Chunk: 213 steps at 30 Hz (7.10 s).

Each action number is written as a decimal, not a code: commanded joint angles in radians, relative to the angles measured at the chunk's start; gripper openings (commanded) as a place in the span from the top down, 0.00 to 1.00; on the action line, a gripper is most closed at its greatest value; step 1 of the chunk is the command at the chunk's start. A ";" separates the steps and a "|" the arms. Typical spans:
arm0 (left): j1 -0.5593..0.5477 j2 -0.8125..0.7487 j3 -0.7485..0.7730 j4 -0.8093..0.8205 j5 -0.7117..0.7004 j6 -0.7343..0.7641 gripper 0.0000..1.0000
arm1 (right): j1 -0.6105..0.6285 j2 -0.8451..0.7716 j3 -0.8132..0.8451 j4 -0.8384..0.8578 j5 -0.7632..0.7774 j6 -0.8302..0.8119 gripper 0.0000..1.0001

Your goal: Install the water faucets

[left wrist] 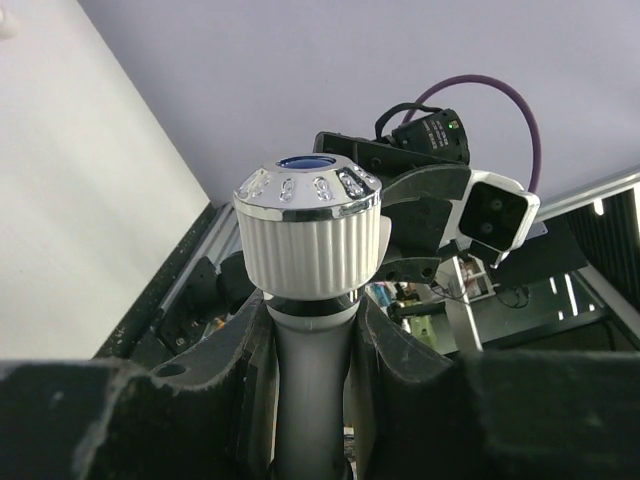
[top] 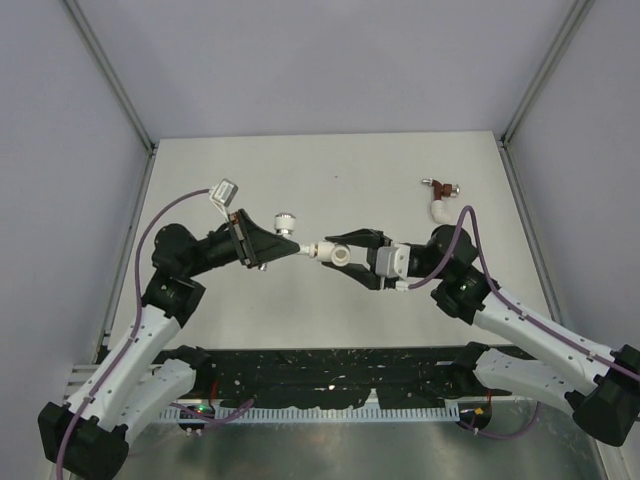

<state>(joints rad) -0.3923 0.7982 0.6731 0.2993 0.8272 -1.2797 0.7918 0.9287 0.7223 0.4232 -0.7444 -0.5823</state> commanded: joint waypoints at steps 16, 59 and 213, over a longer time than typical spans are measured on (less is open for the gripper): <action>-0.106 -0.171 0.115 -0.009 0.086 0.983 1.00 | -0.048 0.300 0.365 -0.130 -0.090 1.063 0.94; -0.091 -0.097 0.008 0.017 -0.218 0.241 1.00 | -0.091 -0.136 0.011 -0.069 0.112 0.146 0.20; -0.046 -0.252 0.111 -0.088 0.016 1.135 1.00 | -0.066 0.337 0.421 -0.149 0.010 1.307 0.82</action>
<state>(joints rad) -0.4046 0.5823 0.8055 0.1898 0.7841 -0.3359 0.7658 1.1938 1.0962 0.2993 -0.8165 0.3988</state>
